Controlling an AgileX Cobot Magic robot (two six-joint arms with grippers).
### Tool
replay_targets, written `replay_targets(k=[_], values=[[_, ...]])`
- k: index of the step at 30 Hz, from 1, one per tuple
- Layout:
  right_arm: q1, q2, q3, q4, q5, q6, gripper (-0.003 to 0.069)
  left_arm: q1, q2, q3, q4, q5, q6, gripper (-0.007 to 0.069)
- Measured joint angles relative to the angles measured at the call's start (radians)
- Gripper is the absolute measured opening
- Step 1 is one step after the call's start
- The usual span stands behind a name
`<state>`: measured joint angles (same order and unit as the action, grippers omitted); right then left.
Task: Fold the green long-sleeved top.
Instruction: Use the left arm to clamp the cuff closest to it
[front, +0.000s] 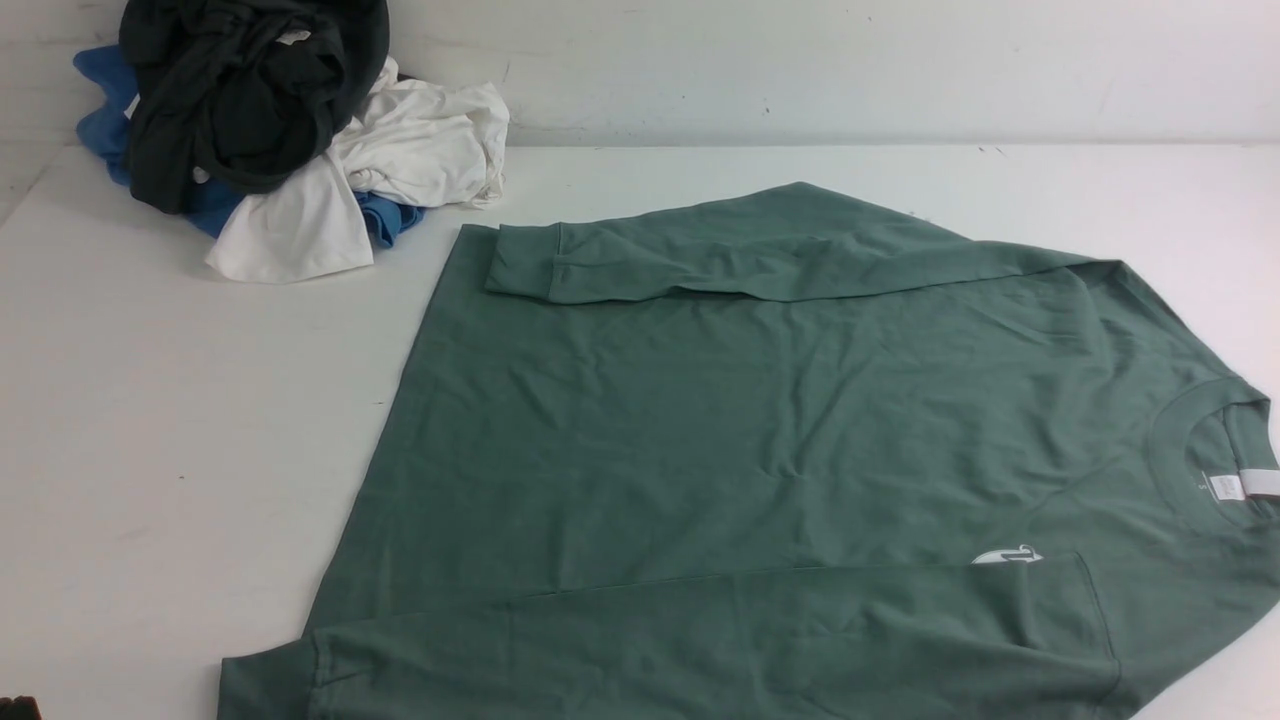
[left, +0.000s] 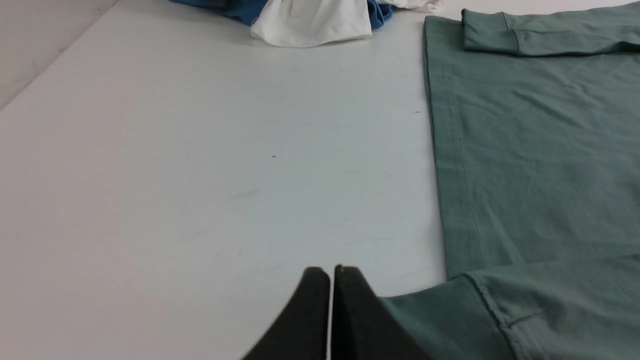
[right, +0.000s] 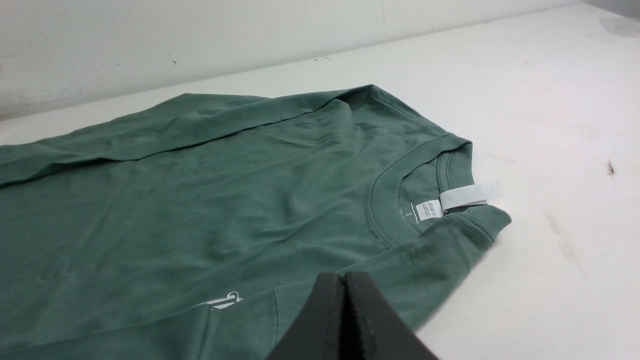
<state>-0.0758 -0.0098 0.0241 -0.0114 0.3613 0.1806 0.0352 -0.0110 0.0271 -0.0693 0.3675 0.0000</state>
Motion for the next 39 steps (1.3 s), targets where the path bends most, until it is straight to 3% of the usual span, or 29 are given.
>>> replay_targets(k=[12, 15, 19, 22, 24, 34, 39], values=[[0.000, 0.000, 0.000, 0.002, 0.000, 0.004, -0.0015, 0.000, 0.000, 0.000, 0.007, 0.000, -0.009, -0.0003], [0.000, 0.000, 0.000, 0.078, 0.000, 0.059, -0.0015, 0.000, 0.000, 0.000, -0.069, -0.002, -0.078, -0.0003], [0.000, 0.000, 0.001, 0.389, 0.004, 0.215, -0.0015, 0.000, 0.000, 0.000, -0.451, -0.014, -0.297, -0.0003], [0.000, 0.000, 0.002, 0.577, 0.011, 0.304, -0.0015, 0.000, 0.000, 0.000, -0.742, -0.029, -0.404, -0.0003], [0.000, 0.000, 0.001, 0.667, 0.010, 0.324, -0.0015, 0.000, 0.000, 0.000, -0.845, -0.032, -0.419, -0.0003], [0.000, 0.000, 0.001, 0.675, 0.005, 0.192, -0.0015, 0.000, 0.000, 0.000, -0.916, -0.036, -0.271, -0.0003], [0.000, 0.000, -0.002, 0.675, 0.013, 0.086, -0.0015, 0.000, 0.000, -0.074, -0.914, -0.007, -0.005, -0.0003]])
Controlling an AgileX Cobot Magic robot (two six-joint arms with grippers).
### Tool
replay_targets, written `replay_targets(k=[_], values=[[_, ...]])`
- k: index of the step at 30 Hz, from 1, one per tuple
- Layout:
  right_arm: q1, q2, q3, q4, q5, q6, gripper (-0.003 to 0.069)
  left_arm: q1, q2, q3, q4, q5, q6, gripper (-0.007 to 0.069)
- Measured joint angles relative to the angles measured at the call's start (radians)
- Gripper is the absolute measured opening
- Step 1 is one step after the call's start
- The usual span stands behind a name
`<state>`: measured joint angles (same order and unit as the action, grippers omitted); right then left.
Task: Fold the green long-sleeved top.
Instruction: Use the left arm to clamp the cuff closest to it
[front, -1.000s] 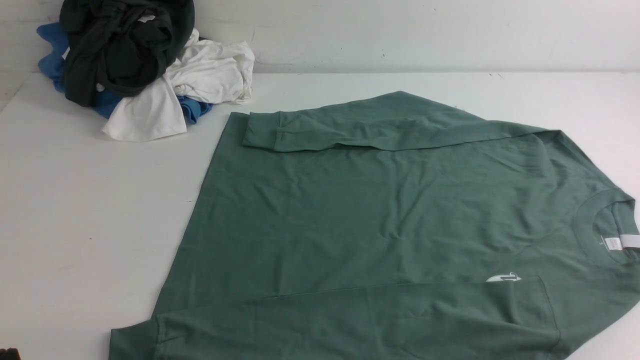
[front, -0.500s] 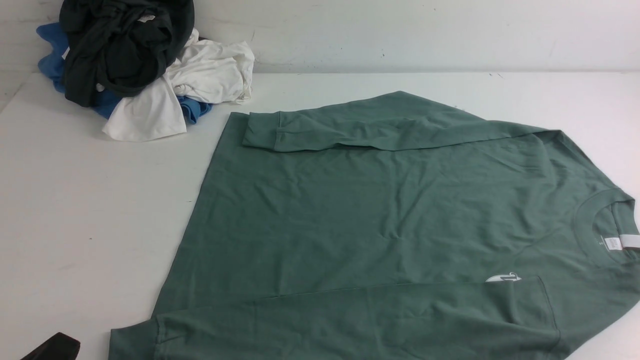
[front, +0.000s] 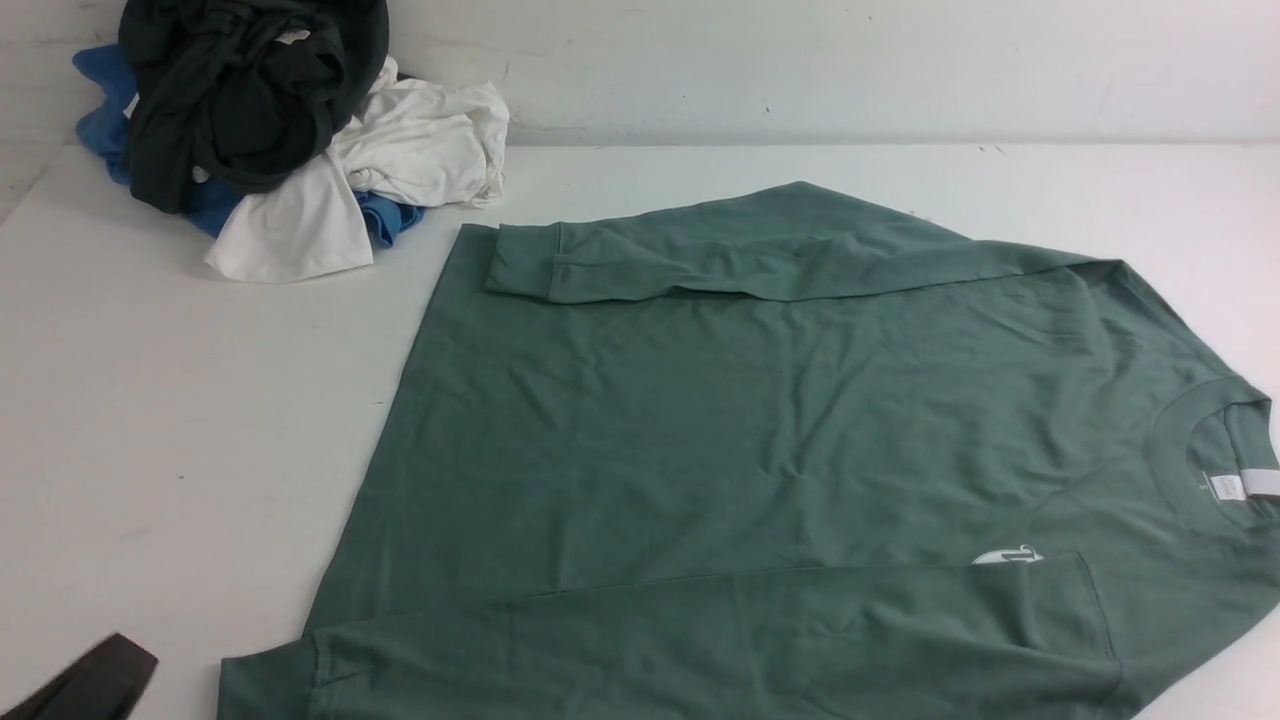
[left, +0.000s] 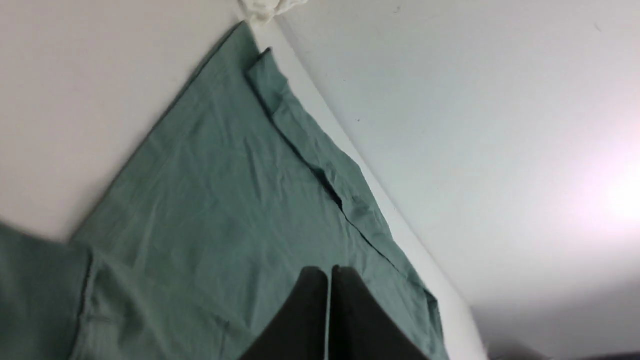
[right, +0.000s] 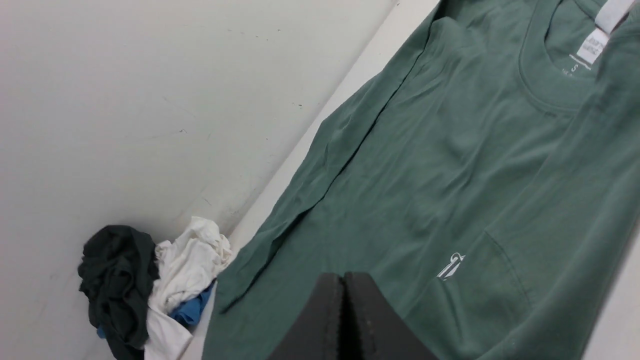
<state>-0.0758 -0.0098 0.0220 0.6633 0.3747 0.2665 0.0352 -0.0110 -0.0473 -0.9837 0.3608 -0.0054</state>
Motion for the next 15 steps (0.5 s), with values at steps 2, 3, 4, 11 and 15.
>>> replay_targets(k=[2, 3, 4, 11, 15], values=[[0.000, 0.000, -0.031, -0.001, 0.024, -0.092, -0.0015, 0.000, 0.000, -0.094, 0.011, 0.002, 0.231, -0.0003], [0.000, 0.000, -0.052, -0.002, 0.025, -0.127, -0.0015, 0.000, 0.008, -0.135, 0.026, 0.010, 0.318, -0.0003], [0.000, 0.000, -0.091, -0.008, 0.026, -0.184, -0.0015, 0.000, 0.031, -0.179, 0.045, 0.023, 0.390, -0.0003], [0.000, 0.231, -0.404, -0.114, 0.058, -0.477, -0.0015, 0.000, 0.482, -0.515, 0.395, 0.327, 0.425, -0.0003], [0.010, 0.454, -0.633, -0.221, 0.265, -0.582, -0.0015, -0.017, 0.784, -0.755, 0.660, 0.666, 0.355, -0.0003]])
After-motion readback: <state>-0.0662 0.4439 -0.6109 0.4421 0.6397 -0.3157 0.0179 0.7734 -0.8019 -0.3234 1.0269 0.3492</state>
